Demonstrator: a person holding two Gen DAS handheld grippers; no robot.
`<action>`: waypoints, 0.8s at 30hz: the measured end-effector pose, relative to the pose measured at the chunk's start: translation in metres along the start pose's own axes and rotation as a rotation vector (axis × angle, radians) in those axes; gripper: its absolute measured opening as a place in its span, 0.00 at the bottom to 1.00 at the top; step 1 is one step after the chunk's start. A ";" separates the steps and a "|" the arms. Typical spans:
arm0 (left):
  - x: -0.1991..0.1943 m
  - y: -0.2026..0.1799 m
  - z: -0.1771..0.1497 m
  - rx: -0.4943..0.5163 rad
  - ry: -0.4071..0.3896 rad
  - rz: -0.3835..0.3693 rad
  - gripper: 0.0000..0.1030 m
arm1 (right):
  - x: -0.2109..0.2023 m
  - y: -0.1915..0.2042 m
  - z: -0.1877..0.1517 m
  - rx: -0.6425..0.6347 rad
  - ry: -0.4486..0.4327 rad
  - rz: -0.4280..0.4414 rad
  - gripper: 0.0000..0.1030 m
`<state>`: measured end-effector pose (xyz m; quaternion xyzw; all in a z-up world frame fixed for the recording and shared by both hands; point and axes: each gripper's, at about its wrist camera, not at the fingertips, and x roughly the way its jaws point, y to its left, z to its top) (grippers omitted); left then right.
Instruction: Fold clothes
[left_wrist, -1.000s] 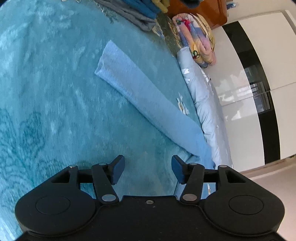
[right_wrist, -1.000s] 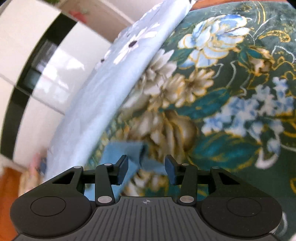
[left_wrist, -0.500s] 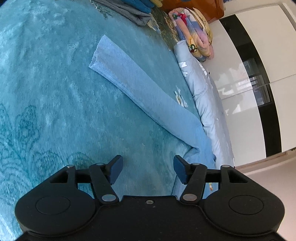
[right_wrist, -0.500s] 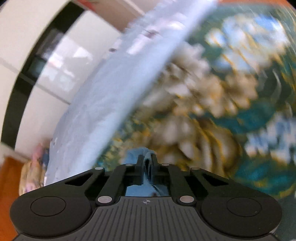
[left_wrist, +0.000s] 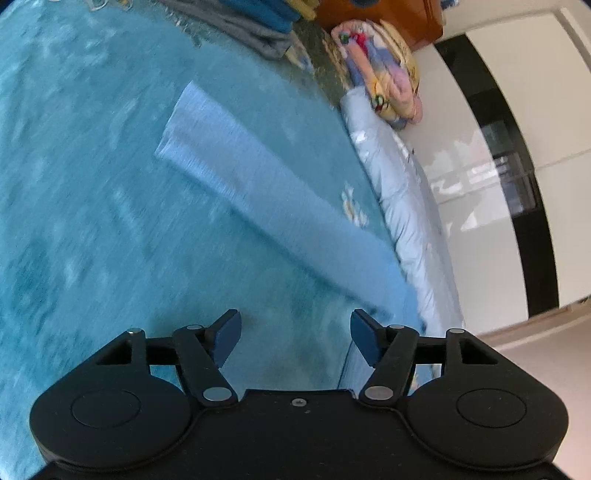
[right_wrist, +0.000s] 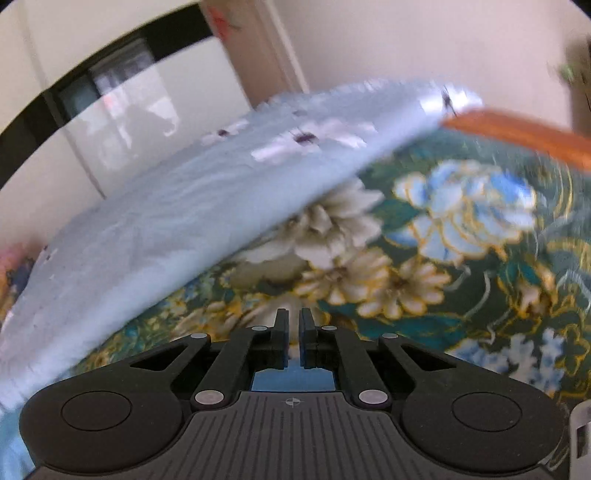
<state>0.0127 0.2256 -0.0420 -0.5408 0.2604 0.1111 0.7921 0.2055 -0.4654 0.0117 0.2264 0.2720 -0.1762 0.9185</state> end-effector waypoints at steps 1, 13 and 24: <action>0.003 0.001 0.005 -0.029 -0.018 -0.008 0.61 | -0.008 0.011 -0.001 -0.049 -0.018 0.035 0.06; 0.022 0.022 0.040 -0.255 -0.274 0.094 0.35 | -0.067 0.103 -0.061 -0.295 0.033 0.407 0.33; 0.043 -0.129 0.046 0.320 -0.306 -0.029 0.02 | -0.060 0.112 -0.078 -0.290 0.117 0.435 0.33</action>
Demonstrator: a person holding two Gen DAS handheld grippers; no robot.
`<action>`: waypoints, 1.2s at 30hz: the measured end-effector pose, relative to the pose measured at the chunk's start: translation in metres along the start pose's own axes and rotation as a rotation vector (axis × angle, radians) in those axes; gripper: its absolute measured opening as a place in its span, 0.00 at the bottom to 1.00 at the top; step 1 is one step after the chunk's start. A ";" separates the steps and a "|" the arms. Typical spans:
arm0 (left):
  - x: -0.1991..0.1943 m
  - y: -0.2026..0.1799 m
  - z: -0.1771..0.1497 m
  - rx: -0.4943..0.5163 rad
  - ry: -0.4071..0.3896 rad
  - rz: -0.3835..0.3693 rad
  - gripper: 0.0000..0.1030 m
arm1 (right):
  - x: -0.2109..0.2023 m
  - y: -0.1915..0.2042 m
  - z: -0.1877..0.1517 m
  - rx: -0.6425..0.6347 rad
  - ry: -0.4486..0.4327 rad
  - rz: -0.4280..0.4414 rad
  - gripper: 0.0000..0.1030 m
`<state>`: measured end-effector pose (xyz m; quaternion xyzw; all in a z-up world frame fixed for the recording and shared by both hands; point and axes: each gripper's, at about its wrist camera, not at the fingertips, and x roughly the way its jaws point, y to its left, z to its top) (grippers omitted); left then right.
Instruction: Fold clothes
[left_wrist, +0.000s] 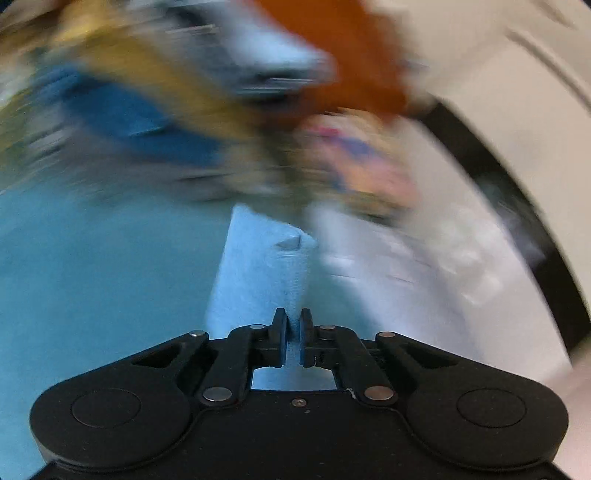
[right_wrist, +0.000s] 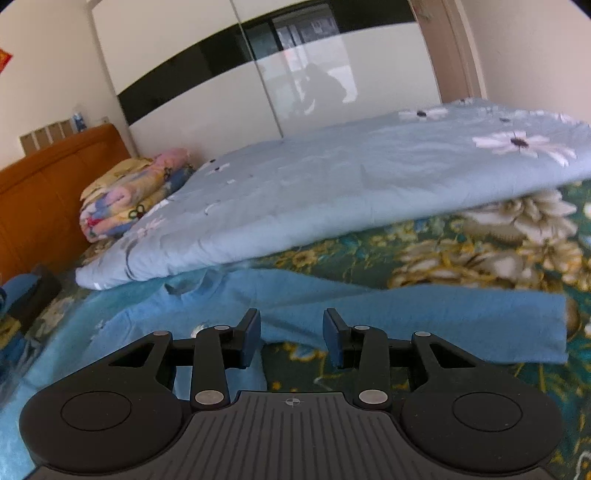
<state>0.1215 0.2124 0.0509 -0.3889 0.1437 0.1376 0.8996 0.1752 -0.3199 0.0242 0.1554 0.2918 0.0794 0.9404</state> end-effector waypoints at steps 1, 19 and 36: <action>0.004 -0.024 -0.003 0.061 0.010 -0.067 0.02 | 0.002 0.000 -0.002 0.003 0.008 -0.001 0.33; 0.067 -0.145 -0.241 0.568 0.636 -0.209 0.04 | 0.014 -0.013 -0.020 0.050 0.087 -0.006 0.34; -0.033 -0.029 -0.157 0.373 0.498 -0.105 0.46 | 0.094 0.049 -0.042 0.145 0.380 0.297 0.39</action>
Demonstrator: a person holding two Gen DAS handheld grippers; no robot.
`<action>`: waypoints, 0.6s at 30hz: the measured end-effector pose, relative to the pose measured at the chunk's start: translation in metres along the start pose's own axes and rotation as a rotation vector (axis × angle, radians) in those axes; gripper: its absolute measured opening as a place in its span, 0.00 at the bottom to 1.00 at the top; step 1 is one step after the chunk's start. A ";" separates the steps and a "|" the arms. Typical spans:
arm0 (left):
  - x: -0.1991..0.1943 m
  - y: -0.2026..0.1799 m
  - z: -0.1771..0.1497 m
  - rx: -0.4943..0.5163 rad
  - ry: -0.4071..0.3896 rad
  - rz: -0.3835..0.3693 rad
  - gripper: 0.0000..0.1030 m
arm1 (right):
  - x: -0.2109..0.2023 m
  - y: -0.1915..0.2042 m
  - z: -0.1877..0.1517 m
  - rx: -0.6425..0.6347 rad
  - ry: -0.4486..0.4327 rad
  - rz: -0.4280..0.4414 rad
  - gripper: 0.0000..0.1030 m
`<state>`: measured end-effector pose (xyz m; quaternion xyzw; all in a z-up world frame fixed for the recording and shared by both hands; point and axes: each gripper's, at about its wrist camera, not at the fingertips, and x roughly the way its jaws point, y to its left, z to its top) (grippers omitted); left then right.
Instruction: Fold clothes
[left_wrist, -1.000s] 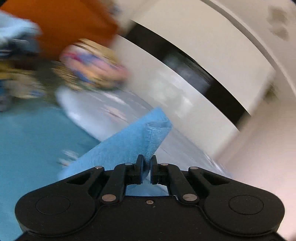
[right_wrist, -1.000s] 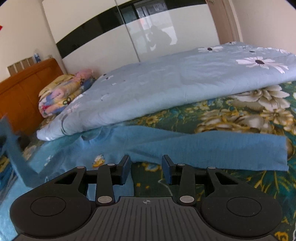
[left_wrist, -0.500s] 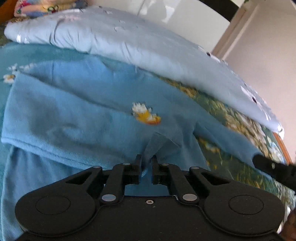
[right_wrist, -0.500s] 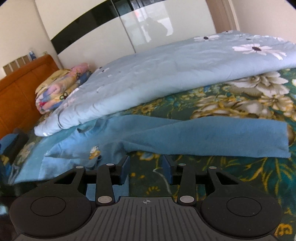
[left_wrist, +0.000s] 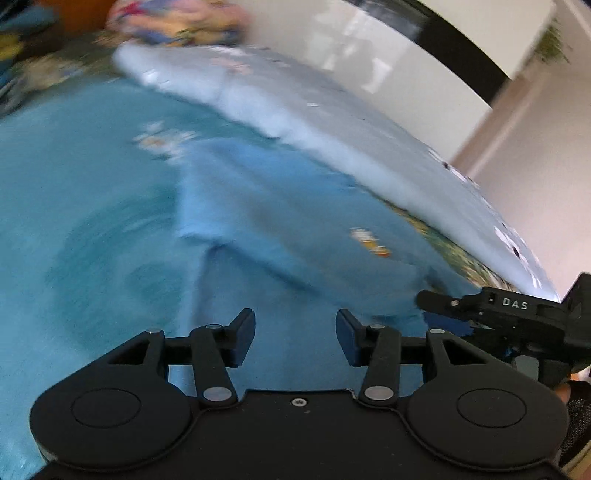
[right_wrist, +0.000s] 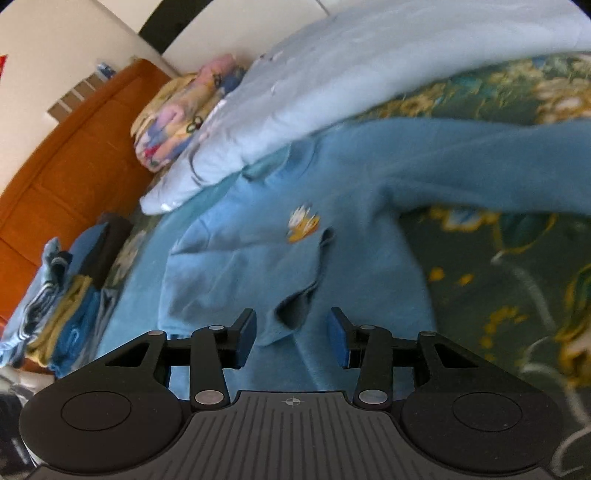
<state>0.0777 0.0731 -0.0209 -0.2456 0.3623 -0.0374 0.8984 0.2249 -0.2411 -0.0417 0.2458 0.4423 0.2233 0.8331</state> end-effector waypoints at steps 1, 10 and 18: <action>-0.003 0.008 -0.002 -0.028 0.000 0.009 0.47 | 0.002 0.001 -0.001 0.004 0.002 -0.001 0.39; -0.011 0.029 -0.010 -0.092 -0.013 -0.007 0.50 | 0.017 -0.007 0.024 0.047 -0.008 -0.025 0.39; -0.004 0.026 -0.007 -0.087 -0.009 -0.028 0.51 | 0.031 -0.003 0.038 0.076 -0.002 0.067 0.17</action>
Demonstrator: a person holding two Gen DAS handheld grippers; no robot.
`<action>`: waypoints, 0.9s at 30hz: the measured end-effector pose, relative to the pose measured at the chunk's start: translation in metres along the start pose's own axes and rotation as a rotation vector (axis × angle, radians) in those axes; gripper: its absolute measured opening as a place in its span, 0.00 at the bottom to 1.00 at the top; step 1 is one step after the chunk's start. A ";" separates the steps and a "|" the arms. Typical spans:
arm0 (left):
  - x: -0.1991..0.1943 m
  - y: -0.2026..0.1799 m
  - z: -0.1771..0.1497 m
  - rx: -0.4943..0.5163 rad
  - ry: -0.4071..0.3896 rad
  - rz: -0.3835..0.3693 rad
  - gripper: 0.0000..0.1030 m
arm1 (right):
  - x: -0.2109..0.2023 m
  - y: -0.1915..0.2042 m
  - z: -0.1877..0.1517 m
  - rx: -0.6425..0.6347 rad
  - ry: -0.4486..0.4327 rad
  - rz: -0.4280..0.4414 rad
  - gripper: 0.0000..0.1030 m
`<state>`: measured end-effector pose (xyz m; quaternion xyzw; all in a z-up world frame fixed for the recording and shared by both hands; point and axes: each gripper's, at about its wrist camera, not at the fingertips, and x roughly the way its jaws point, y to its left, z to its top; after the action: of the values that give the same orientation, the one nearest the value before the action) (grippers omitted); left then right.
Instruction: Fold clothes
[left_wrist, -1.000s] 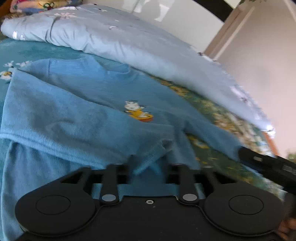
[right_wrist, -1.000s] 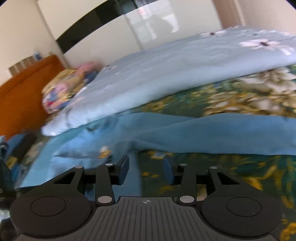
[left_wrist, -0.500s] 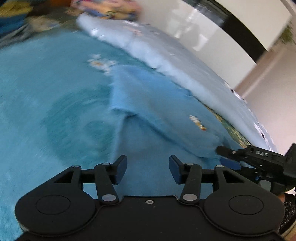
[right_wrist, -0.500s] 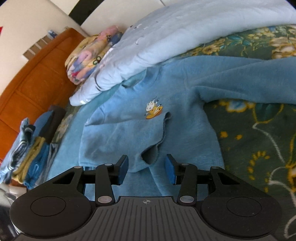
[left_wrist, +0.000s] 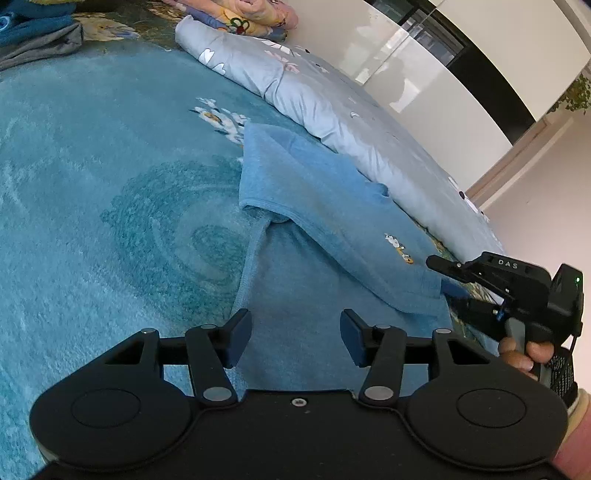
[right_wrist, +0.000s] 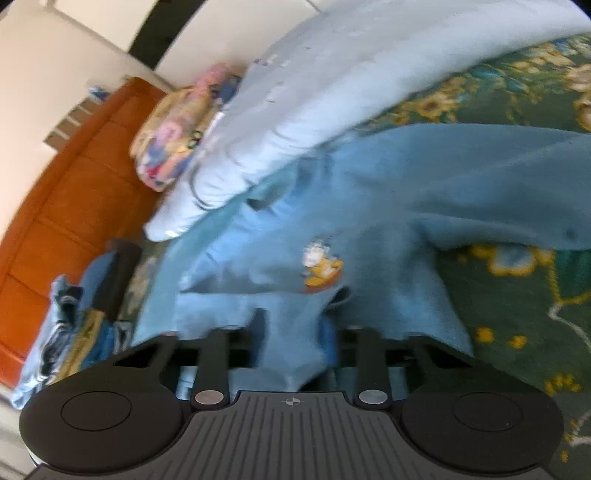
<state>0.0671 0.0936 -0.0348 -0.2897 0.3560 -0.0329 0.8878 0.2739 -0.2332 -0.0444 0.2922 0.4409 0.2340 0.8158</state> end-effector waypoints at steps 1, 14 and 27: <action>0.001 0.000 0.002 0.006 0.001 0.000 0.51 | 0.002 0.002 0.000 -0.016 0.007 -0.008 0.11; 0.043 -0.002 0.063 0.143 0.001 0.109 0.62 | -0.007 0.035 0.050 -0.033 -0.047 0.044 0.02; 0.120 -0.032 0.088 0.216 0.012 0.203 0.63 | -0.060 0.082 0.129 -0.190 -0.240 0.088 0.02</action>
<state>0.2185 0.0787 -0.0399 -0.1547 0.3833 0.0174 0.9104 0.3437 -0.2476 0.1034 0.2583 0.3029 0.2736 0.8756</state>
